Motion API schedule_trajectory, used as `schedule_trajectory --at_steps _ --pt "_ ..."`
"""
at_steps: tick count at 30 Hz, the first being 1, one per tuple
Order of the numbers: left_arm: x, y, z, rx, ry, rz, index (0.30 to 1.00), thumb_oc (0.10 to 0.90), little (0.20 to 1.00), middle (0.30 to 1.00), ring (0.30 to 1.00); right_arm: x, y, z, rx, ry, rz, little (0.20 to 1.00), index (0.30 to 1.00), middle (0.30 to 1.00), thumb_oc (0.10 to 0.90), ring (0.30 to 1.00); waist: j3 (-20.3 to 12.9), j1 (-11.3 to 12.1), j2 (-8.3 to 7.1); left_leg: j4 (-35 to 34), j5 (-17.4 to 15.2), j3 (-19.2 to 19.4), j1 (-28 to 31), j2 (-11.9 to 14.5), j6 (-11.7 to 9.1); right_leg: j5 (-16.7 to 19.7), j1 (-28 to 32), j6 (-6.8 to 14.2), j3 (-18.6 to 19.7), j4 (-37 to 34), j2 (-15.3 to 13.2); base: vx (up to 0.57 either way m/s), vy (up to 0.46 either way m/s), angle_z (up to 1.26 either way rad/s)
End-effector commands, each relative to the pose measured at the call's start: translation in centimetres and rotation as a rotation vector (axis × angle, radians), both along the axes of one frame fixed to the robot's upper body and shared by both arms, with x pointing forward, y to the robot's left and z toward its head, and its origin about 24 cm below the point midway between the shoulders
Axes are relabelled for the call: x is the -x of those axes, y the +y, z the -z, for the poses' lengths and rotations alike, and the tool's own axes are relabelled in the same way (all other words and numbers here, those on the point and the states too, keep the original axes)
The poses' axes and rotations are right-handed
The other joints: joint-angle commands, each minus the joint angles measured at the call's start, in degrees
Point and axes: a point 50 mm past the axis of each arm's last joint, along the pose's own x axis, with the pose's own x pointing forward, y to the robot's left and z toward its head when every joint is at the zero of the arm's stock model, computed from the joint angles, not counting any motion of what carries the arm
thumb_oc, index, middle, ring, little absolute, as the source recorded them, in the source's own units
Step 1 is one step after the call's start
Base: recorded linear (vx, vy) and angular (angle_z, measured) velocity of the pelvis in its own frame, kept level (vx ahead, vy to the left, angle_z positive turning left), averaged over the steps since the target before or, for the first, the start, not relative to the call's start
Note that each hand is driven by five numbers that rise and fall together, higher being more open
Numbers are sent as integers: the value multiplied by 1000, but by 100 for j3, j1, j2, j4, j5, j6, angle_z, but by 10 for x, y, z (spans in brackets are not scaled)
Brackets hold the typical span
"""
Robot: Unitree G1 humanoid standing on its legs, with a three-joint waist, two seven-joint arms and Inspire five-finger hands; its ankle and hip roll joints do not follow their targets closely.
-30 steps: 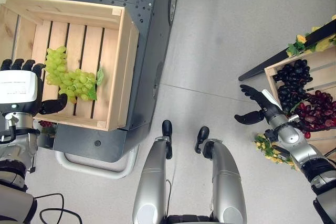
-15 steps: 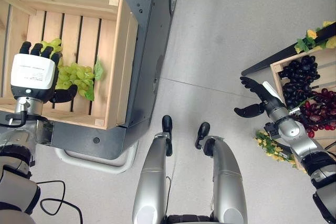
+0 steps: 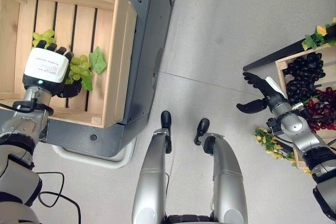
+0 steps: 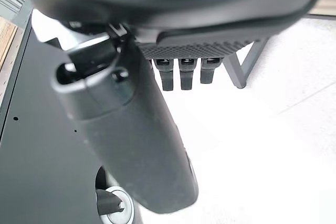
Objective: Pick up the fruits from the basket on one side to the basket on the other side
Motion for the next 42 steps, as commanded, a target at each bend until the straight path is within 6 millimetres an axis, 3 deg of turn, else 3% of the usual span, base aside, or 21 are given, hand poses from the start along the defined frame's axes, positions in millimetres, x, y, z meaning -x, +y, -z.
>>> schedule_trajectory --at_steps 1,10,12,20,24,26,30,42 --pt "20 36 -5 52 42 -253 900 800 900 900 900 4 -23 -43 -1 -139 1 900 900 900 800 900 -85 -18 152 -24 -617 465 391 -226 177 501 357 198 -53 -774 200 0 0 0" --pt "23 44 9 225 150 -378 900 800 900 900 900 0 -19 -48 -1 -146 -13 900 900 900 800 900 -85 -12 128 -50 -597 446 337 -221 179 507 309 202 -69 -786 201 0 0 0" --pt "21 42 8 240 130 -362 300 400 300 300 300 0 -17 -47 -6 -148 -12 900 900 900 800 900 -85 -14 102 -54 -599 435 338 -215 185 512 307 204 -72 -785 204 0 0 0" --pt "15 33 -5 260 -15 -242 300 400 300 300 300 2 -20 -43 -33 -162 -1 900 900 900 800 900 -85 5 38 -107 -593 404 409 -223 194 508 384 214 -93 -801 225 -6 -31 1" --pt "14 32 -12 368 -108 -208 300 400 300 300 300 3 -18 -41 -49 -163 -4 900 900 900 800 900 -85 13 48 -137 -599 392 546 -247 185 487 498 227 -74 -779 228 2 -28 4" --pt "14 31 -22 518 -263 -162 300 400 300 300 300 4 -14 -35 -63 -160 -5 900 900 900 800 900 -85 47 67 -192 -617 372 750 -283 197 434 670 233 -58 -763 210 6 -46 0" --pt "19 32 -29 678 -400 -89 300 400 300 300 300 11 -8 -20 -87 -151 -10 900 900 900 800 900 -85 68 94 -198 -714 336 1147 -326 220 347 1020 254 11 -714 190 16 -25 1" --pt "30 14 -18 857 -526 137 300 400 300 300 300 33 13 15 -204 -104 -53 900 900 900 800 900 -89 42 193 -615 -814 229 2703 -464 241 238 2489 321 157 -1069 131 29 -13 -5"
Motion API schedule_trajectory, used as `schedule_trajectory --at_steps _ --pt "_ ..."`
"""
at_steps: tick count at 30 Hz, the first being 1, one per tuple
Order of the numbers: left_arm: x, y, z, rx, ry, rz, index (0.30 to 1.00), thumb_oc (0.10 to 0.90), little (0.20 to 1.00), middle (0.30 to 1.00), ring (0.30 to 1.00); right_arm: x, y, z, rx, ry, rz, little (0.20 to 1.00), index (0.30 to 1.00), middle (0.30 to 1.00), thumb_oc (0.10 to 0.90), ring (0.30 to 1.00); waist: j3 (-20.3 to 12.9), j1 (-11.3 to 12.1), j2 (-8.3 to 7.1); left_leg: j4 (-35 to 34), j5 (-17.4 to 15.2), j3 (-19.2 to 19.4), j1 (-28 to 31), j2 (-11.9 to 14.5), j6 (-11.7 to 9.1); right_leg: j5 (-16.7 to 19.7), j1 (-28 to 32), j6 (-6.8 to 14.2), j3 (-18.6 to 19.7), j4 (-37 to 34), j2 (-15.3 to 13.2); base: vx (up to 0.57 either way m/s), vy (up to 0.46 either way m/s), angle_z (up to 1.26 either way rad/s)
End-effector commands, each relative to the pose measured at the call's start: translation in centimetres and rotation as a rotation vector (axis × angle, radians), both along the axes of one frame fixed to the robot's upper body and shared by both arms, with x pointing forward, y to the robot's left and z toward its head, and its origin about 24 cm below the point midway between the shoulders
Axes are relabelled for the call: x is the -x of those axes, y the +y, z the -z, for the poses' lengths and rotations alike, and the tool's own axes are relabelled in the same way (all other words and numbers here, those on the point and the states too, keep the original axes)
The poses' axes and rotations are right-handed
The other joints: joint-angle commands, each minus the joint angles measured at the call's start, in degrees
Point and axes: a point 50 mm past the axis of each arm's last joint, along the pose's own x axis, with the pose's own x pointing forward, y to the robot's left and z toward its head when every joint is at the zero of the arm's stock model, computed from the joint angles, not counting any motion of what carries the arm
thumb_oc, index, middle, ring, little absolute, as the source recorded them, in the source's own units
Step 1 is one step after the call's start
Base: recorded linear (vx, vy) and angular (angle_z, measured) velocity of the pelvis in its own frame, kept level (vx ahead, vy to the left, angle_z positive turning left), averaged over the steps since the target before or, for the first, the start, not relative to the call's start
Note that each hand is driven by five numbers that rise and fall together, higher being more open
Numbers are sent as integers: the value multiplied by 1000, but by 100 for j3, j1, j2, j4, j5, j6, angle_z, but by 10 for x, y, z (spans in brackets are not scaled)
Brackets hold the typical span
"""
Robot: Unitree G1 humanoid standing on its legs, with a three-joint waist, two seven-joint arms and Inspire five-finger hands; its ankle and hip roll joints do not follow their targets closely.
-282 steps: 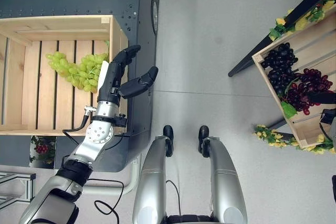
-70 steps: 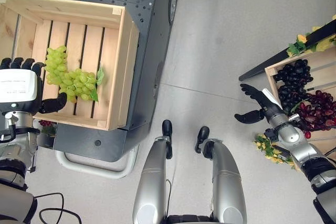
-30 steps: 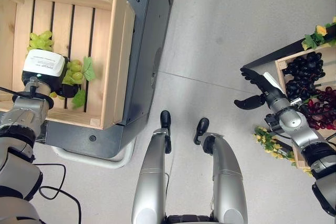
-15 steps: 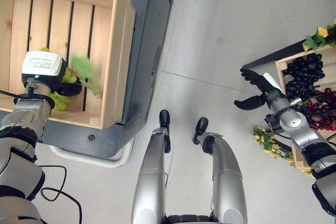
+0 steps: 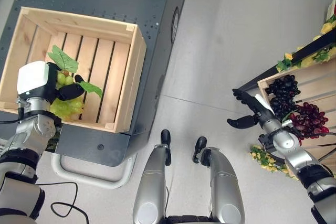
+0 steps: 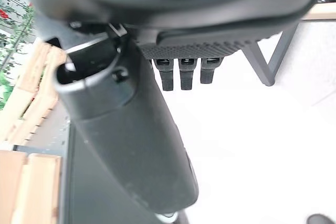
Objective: Pick up the fruits from the basket on one side to the basket on the other side
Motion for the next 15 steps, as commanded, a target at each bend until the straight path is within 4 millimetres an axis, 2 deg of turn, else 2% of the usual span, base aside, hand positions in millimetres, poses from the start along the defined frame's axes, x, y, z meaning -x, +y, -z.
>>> schedule_trajectory --at_steps 1,6,10,11,15 --pt "8 11 -47 145 -349 -22 300 400 300 300 300 -2 -5 -36 -63 -197 12 900 900 900 800 900 -189 19 260 -322 -730 187 1188 -438 149 235 971 208 131 -715 78 66 -17 -8" --pt "15 11 -38 289 -408 0 300 400 300 300 300 8 1 -23 -84 -178 -3 900 900 900 800 900 -513 -10 280 -717 -567 138 1593 -476 147 350 1404 194 113 -1142 78 44 -26 -5" --pt "22 5 -21 423 -453 30 300 400 300 300 300 16 8 -15 -122 -155 -27 900 900 900 800 900 -871 -14 291 -1237 -470 46 2149 -549 93 425 1997 267 113 -1700 109 80 -44 -7" --pt "22 5 -21 427 -456 31 300 400 300 300 300 17 8 -15 -124 -154 -28 900 900 900 800 900 -876 -18 292 -1256 -465 43 2171 -551 91 430 2021 269 112 -1721 111 104 -35 -6" --pt "25 -4 -11 484 -461 84 300 400 300 300 300 21 17 -16 -213 -163 -61 900 900 900 800 900 -1340 -15 331 -1837 -354 -56 2722 -608 45 557 2660 316 131 -2434 212 119 -47 -2"
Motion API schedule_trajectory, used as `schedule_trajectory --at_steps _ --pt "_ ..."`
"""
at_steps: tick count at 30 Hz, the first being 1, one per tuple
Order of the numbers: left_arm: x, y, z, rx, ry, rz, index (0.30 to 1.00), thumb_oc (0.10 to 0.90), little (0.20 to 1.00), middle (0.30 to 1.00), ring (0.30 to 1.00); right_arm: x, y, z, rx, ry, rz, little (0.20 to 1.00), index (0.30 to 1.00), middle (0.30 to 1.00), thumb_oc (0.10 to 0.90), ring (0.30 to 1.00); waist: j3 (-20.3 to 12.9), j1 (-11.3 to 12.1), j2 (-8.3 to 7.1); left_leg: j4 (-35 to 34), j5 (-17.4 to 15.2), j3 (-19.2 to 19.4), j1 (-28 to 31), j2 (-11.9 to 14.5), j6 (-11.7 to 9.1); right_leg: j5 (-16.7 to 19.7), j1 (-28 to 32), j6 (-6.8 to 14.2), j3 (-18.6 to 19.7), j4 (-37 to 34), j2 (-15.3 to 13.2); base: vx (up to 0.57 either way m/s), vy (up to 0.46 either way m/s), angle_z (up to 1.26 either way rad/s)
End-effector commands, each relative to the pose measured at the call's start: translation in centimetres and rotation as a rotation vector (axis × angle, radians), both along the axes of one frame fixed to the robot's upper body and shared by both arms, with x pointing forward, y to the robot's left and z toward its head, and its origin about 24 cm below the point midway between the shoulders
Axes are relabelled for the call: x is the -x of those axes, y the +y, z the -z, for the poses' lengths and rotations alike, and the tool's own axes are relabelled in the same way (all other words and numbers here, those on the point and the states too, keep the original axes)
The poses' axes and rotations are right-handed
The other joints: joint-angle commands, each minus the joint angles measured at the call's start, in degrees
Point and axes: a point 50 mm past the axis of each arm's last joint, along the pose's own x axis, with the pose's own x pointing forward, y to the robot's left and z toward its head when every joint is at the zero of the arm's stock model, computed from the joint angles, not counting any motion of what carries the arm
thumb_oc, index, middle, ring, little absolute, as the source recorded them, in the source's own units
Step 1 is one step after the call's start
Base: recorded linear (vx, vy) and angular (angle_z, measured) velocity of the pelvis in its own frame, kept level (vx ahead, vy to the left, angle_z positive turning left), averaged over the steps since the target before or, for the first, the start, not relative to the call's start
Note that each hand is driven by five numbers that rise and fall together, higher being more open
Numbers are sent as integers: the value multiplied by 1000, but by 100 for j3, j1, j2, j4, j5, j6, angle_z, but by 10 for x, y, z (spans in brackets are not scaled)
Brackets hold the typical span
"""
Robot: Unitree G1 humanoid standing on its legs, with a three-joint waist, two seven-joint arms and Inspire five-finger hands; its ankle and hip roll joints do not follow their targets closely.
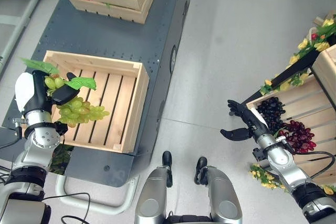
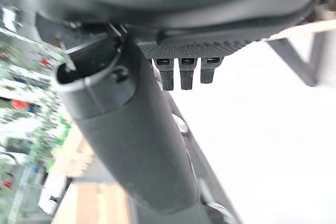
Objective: Pick up the fruits from the basket on one side to the basket on the other side
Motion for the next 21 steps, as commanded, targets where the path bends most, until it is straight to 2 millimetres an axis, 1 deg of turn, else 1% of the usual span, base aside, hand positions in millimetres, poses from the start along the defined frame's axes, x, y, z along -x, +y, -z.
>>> schedule_trajectory --at_steps 1,4,7,8,9,10,11,12,15,18,19,21 --pt "2 -4 -30 28 -227 59 300 400 300 300 300 -7 3 -32 -74 -160 -55 900 900 900 800 900 -1323 1 249 -170 -635 -218 421 -515 42 345 637 67 13 -1086 64 80 -64 -2" --pt "0 -9 -29 52 -244 91 300 400 300 300 300 -11 15 -39 -96 -194 -96 900 900 900 800 900 -1561 1 272 -380 -585 -270 627 -515 31 413 858 79 9 -1317 97 65 -59 0" --pt "-6 -14 -35 71 -254 131 300 400 300 300 300 -14 30 -45 -122 -187 -176 900 900 900 800 900 -1825 6 283 -606 -522 -315 804 -508 11 494 1061 94 31 -1563 144 53 -68 3" --pt "-6 -14 -35 73 -254 133 300 400 300 300 300 -14 30 -46 -123 -186 -180 900 900 900 800 900 -1831 5 283 -621 -516 -318 816 -508 10 500 1074 94 30 -1579 146 42 -98 6" --pt "-9 -17 -40 79 -254 161 300 400 300 300 300 -17 38 -52 -135 -180 -238 900 900 900 800 900 -1936 11 271 -745 -483 -348 907 -501 -1 550 1175 103 39 -1720 173 16 -83 7" --pt "-10 -17 -42 79 -259 170 300 400 300 300 300 -18 41 -54 -138 -176 -261 900 900 900 800 900 -1967 15 265 -773 -475 -354 929 -499 -4 563 1202 105 41 -1754 180 13 -136 5" --pt "-14 -20 -47 84 -263 193 300 400 300 300 300 -22 49 -59 -150 -154 -322 900 900 900 800 900 -2040 27 250 -854 -448 -369 987 -489 -16 606 1279 109 43 -1864 201 6 -111 4" --pt "-18 -21 -52 87 -265 208 300 400 300 300 300 -25 54 -64 -155 -144 -346 900 900 900 800 900 -2093 34 243 -915 -428 -368 1033 -479 -26 635 1335 109 37 -1941 215 4 -105 2" --pt "-25 -27 -63 72 -268 252 300 400 300 300 300 -33 64 -73 -161 -99 -402 900 900 900 800 900 -2201 53 218 -1081 -363 -397 1123 -457 -53 727 1451 119 38 -2151 255 -13 -112 2" --pt "-38 -36 -83 51 -277 305 300 400 300 300 300 -43 81 -90 -229 -84 -474 900 900 900 800 900 -2322 48 184 -1317 -253 -427 1219 -438 -97 871 1557 143 59 -2417 307 -26 -109 3" --pt "-40 -37 -87 48 -282 316 300 400 300 300 300 -44 84 -92 -246 -81 -490 900 900 900 800 900 -2339 47 180 -1344 -239 -427 1227 -436 -104 891 1569 146 61 -2454 313 -29 -96 10" --pt "-48 -45 -98 38 -292 356 300 400 300 300 300 -48 96 -101 -304 -82 -532 900 900 900 800 900 -2406 48 170 -1461 -194 -423 1261 -426 -114 969 1599 159 81 -2603 339 -32 -82 4"
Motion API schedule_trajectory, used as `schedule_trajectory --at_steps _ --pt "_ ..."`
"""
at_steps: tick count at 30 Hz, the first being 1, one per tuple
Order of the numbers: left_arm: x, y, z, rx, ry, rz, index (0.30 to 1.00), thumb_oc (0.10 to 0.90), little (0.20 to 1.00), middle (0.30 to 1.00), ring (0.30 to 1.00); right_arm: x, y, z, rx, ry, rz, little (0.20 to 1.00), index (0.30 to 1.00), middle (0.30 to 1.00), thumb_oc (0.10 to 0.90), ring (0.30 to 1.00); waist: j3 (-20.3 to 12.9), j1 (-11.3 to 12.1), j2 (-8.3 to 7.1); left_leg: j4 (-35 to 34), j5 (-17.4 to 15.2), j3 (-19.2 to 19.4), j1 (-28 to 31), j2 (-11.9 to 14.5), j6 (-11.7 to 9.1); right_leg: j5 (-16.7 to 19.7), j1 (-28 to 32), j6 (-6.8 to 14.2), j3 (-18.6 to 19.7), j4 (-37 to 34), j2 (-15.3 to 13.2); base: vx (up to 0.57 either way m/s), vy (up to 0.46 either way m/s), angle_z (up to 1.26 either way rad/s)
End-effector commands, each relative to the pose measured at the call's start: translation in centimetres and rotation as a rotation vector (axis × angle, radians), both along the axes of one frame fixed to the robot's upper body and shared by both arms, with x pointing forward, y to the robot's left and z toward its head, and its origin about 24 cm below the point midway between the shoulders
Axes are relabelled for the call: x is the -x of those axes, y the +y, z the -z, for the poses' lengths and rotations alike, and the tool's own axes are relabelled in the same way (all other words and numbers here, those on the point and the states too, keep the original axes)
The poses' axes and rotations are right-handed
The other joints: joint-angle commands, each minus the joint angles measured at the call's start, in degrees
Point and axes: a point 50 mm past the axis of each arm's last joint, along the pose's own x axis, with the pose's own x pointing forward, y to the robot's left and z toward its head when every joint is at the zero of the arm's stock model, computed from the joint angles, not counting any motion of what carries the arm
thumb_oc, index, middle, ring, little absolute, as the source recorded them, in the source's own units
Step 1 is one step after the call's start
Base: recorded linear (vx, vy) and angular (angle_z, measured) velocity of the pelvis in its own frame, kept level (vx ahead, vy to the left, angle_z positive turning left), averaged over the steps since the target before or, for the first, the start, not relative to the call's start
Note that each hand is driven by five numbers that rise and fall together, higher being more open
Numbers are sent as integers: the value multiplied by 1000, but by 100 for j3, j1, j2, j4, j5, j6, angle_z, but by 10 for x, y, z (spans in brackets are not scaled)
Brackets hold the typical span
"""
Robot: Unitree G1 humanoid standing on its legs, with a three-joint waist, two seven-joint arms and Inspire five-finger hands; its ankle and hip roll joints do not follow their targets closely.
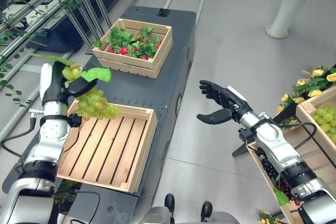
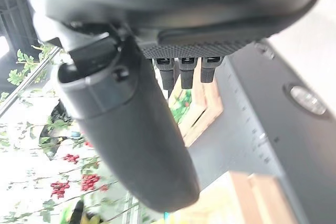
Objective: Pick up the fruits from the basket on one side to the basket on the other side
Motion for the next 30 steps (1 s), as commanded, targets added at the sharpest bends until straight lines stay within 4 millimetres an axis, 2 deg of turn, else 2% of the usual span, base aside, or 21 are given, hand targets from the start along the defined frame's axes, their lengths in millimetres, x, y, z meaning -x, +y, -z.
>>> schedule_trajectory --at_steps 1,5,9,15,21,28,30 --pt "-8 -1 -70 -24 -248 53 300 400 300 300 300 -2 31 -33 -169 -83 -156 900 900 900 800 900 -964 -15 4 27 -482 -123 -18 -386 -110 128 -222 -39 169 -10 -43 -27 -65 -3" --pt "-21 -22 -82 -49 -260 144 300 400 300 300 300 -8 52 -42 -254 -58 -210 900 900 900 800 900 -1063 3 19 -195 -388 -128 28 -374 -125 205 -204 -24 180 -168 1 -29 -64 -7" --pt "-31 -41 -90 -52 -270 215 300 400 300 300 300 -14 59 -44 -286 -27 -208 900 900 900 800 900 -1107 -7 11 -234 -383 -138 39 -366 -120 198 -204 -28 206 -168 16 -22 -49 -4" --pt "-47 -82 -97 -41 -258 360 300 400 300 300 300 -26 73 -50 -298 17 -175 900 900 900 800 900 -1171 -11 -38 -229 -401 -76 62 -354 -107 177 -189 -60 253 -168 30 -16 -44 -1" --pt "-57 -115 -96 3 -260 474 300 400 300 300 300 -36 82 -49 -364 101 -139 900 900 900 800 900 -1196 -5 -82 -251 -410 -52 112 -355 -93 159 -150 -83 249 -168 43 -4 -17 0" --pt "-61 -139 -95 19 -248 559 300 400 300 300 300 -39 92 -48 -442 163 -127 900 900 900 800 900 -1223 -35 -81 -268 -414 -11 149 -348 -88 156 -138 -94 269 -168 47 0 0 0" --pt "-62 -152 -97 26 -241 612 300 400 300 300 300 -41 96 -49 -463 176 -113 900 900 900 800 900 -1239 -39 -73 -276 -416 -16 156 -352 -86 146 -131 -94 272 -168 44 0 0 0"
